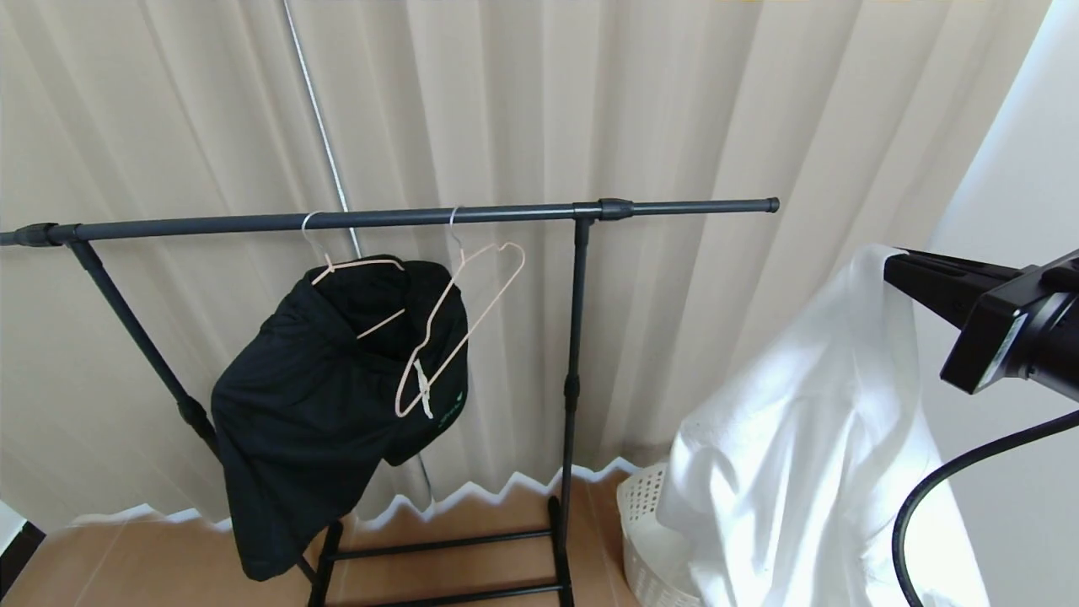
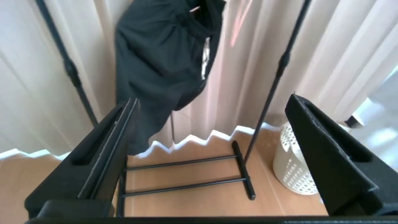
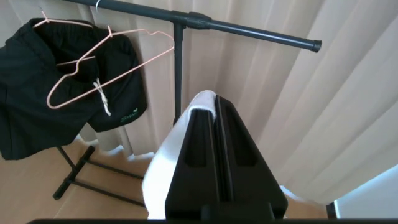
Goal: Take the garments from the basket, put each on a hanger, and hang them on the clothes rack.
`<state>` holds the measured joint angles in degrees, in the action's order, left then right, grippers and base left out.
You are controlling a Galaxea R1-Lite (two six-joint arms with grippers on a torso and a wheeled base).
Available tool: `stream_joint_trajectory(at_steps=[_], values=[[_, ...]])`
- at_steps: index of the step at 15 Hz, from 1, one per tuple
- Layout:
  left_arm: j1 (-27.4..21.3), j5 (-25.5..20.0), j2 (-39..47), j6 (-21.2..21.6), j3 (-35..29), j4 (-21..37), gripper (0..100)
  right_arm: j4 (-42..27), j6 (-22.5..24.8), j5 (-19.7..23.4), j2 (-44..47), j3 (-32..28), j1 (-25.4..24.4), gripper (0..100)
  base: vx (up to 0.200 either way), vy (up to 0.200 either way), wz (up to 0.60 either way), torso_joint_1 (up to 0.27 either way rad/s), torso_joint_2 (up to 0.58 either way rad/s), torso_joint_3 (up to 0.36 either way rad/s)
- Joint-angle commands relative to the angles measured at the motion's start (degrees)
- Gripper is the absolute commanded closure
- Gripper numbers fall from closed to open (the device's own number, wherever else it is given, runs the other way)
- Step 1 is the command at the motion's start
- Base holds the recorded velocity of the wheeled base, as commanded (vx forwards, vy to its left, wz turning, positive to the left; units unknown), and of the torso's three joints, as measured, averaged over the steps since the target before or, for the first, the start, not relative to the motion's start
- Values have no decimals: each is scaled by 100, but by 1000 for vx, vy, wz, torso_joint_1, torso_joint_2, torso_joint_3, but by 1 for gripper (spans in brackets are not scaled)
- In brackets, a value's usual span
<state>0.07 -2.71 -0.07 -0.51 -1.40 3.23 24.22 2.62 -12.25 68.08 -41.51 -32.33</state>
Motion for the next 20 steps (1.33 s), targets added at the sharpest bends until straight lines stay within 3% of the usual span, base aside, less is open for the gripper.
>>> stream_joint_trajectory(at_steps=[1, 4, 11, 14, 16, 17, 18, 20], values=[[1, -2, 7, -2, 0, 2, 0, 4, 2, 3, 12, 2, -1, 100, 0, 200, 0, -2, -2, 12], [1, 7, 7, -2, 0, 2, 0, 4, 2, 3, 12, 11, -1, 100, 0, 200, 0, 2, -1, -1], [1, 7, 7, 16, 0, 2, 0, 4, 19, -5, 12, 38, -1, 100, 0, 0, 257, 1, 1, 0], [1, 7, 25, 297, -36, 90, 0, 4, 336, -14, 82, 90, -1, 100, 0, 0, 0, 0, 0, 0], [1, -46, 974, 412, -405, 90, 0, -5, 520, -23, 434, 20, -133, 100, 0, 0, 0, 0, 0, 0], [10, -55, 2108, 122, -1117, 72, 0, -67, 555, -5, 908, -375, -204, 100, 0, 0, 0, 0, 0, 0], [-60, -63, 3013, -494, -1741, 108, 0, -58, 546, -23, 1374, -718, -195, 100, 0, 0, 0, 0, 0, 0], [-368, -46, 4261, -793, -2373, 442, 0, -5, 248, 3, 1611, -578, -265, 100, 0, 0, 0, 0, 0, 0]])
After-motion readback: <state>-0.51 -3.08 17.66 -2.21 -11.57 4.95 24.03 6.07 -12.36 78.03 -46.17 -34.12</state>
